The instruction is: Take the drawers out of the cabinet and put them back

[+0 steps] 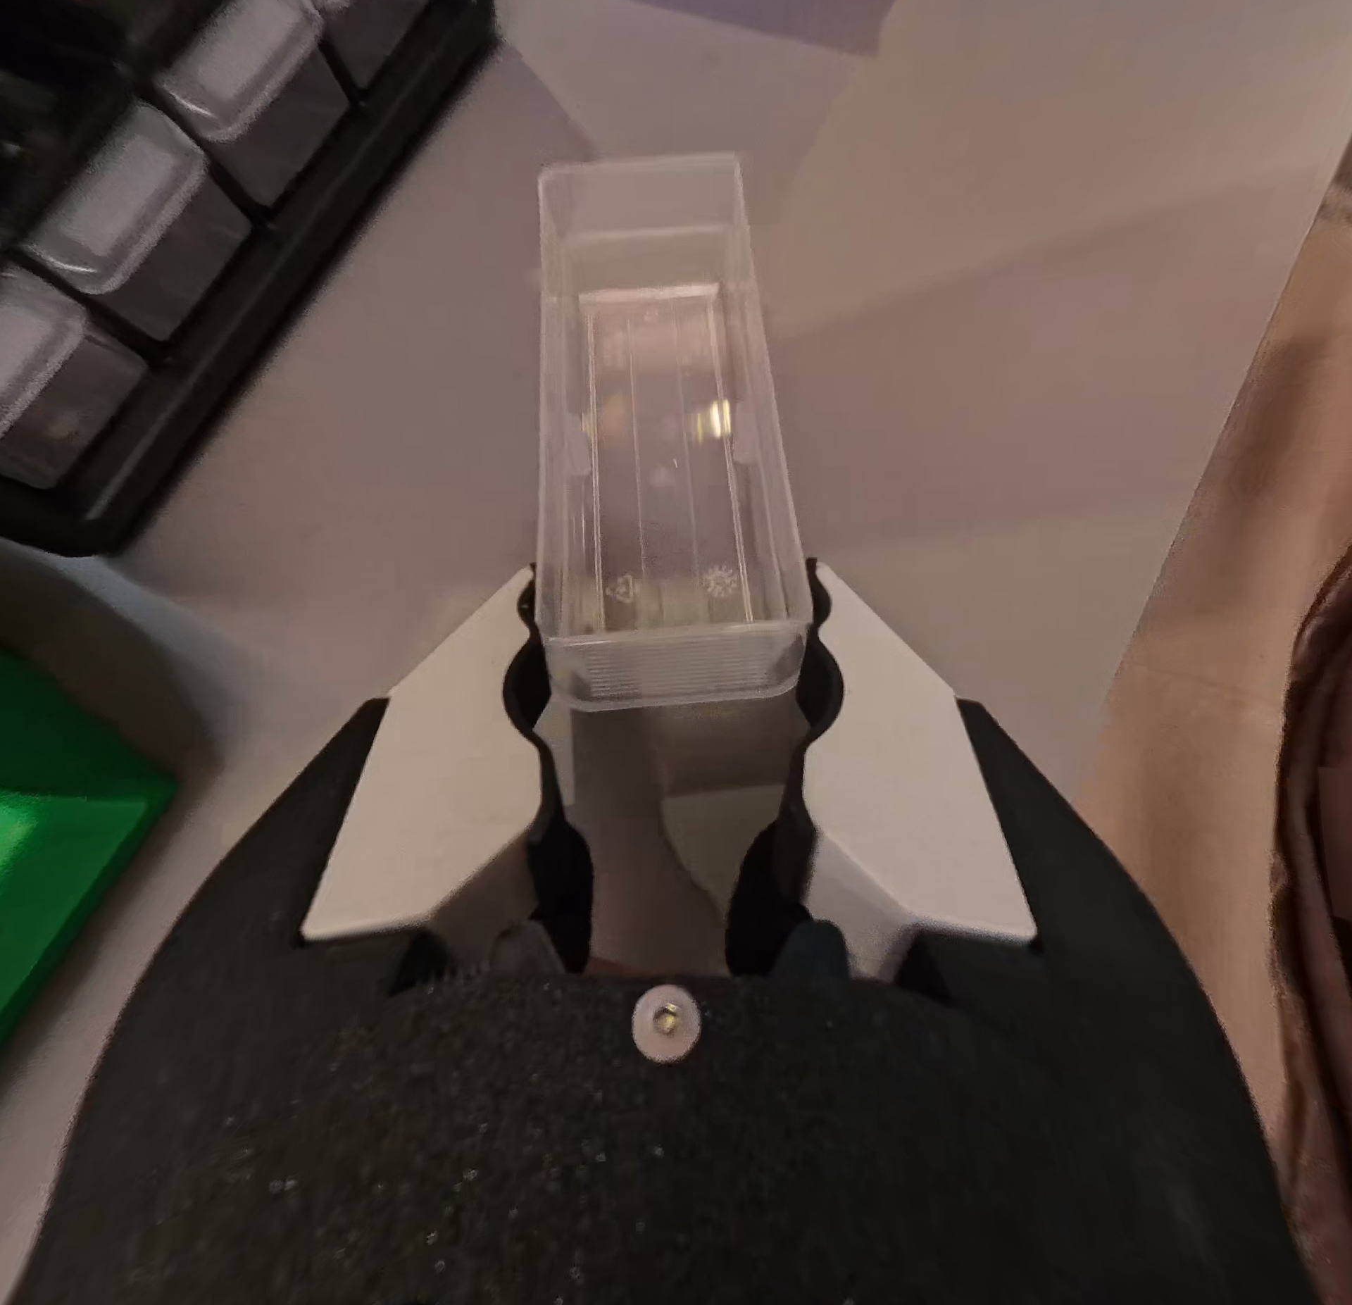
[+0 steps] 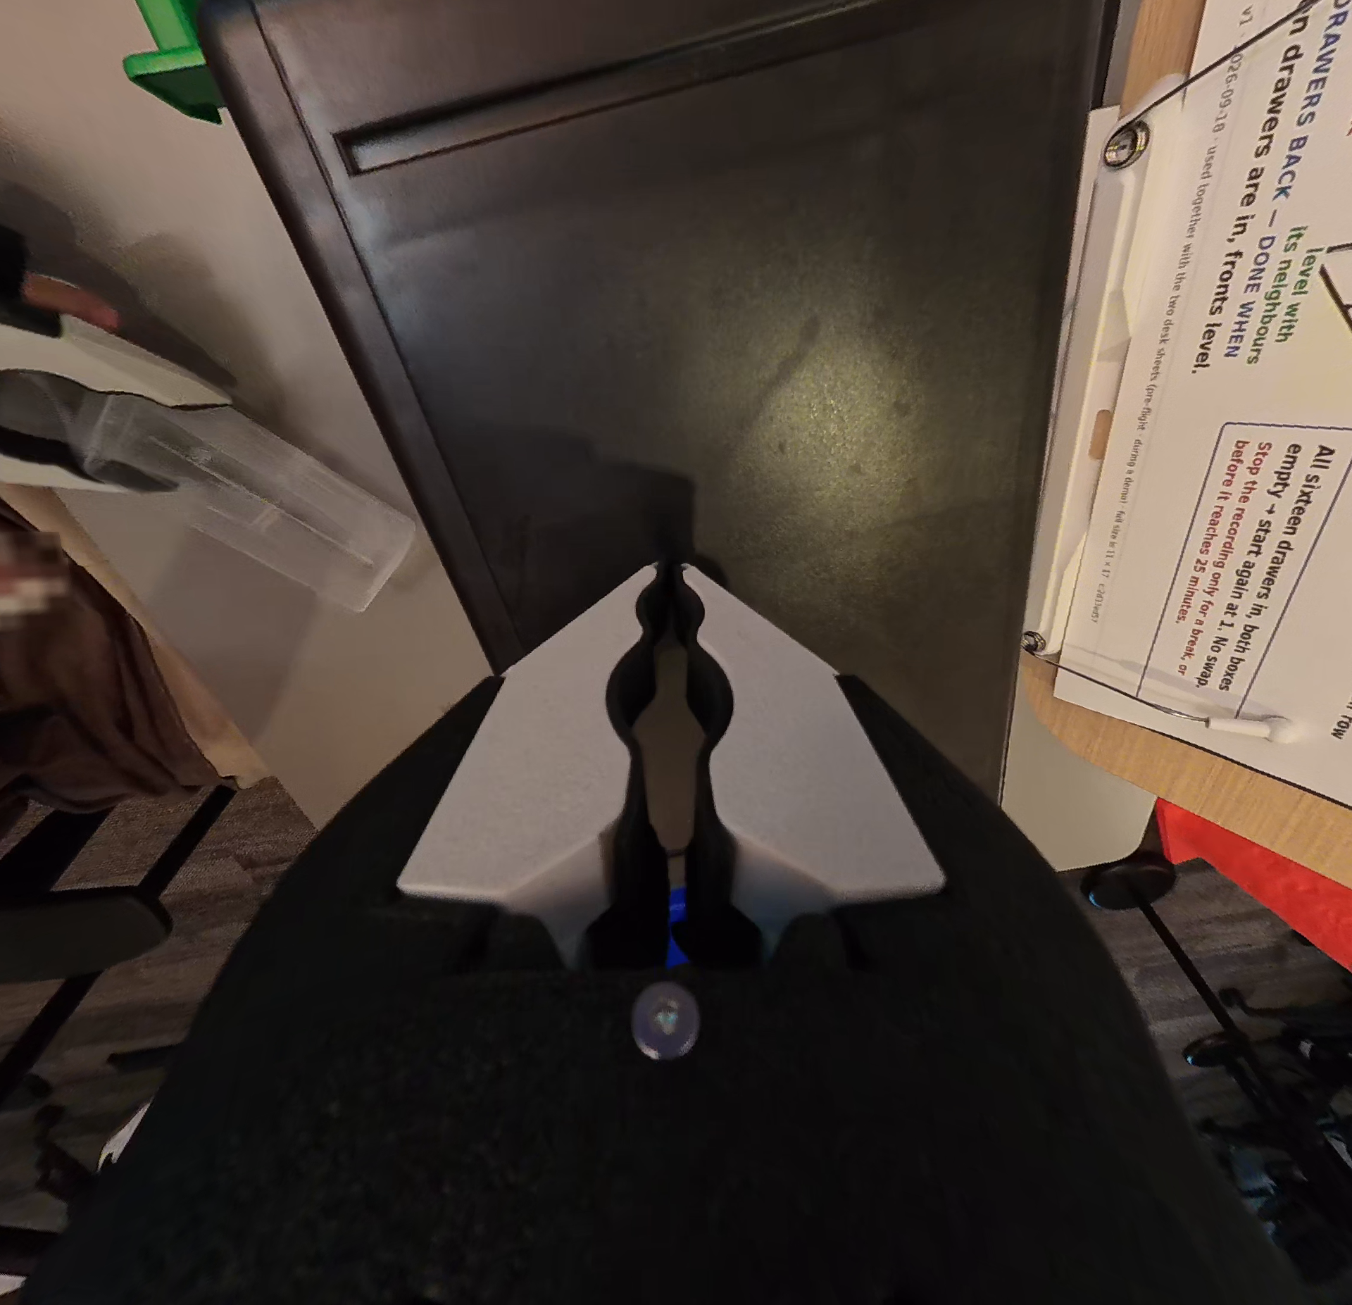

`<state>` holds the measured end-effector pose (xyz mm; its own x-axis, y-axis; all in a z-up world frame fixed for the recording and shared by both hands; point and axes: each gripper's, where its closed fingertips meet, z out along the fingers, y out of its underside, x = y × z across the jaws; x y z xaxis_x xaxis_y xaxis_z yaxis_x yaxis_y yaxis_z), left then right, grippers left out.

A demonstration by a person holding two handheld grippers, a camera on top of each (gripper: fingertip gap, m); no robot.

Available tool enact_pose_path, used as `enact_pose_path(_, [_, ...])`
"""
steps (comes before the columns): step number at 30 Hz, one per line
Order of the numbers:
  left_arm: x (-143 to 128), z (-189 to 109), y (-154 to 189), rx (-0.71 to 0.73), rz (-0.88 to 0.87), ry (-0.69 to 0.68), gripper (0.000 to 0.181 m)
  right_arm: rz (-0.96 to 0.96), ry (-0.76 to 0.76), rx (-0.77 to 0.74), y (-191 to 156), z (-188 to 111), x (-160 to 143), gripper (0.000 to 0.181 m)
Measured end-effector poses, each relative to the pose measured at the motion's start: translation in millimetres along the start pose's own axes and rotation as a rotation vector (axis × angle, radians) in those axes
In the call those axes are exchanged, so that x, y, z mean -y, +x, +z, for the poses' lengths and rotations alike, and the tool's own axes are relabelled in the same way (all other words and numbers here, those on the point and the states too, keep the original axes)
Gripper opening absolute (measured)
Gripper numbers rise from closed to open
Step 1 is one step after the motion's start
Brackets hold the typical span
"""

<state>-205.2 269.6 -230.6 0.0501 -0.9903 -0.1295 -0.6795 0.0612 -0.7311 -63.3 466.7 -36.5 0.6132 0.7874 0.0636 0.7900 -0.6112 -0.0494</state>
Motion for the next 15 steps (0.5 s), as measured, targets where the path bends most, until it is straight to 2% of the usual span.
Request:
enact_pose_path(6, [40.8,-19.6,-9.3,0.206,-0.283,0.116,0.067,0.009,0.025,0.019,0.0,0.0,0.1,0.0])
enact_pose_path(10, [83.8,-31.3,-27.5,0.474,-0.364,0.234,0.066,0.018,0.073,0.05,-0.2,0.0,0.3,0.0])
enact_pose_path(15, [109.4,16.9,-24.7,0.542,-0.501,0.216,0.066,-0.002,0.105,0.04,-0.1,-0.1,0.4,0.0])
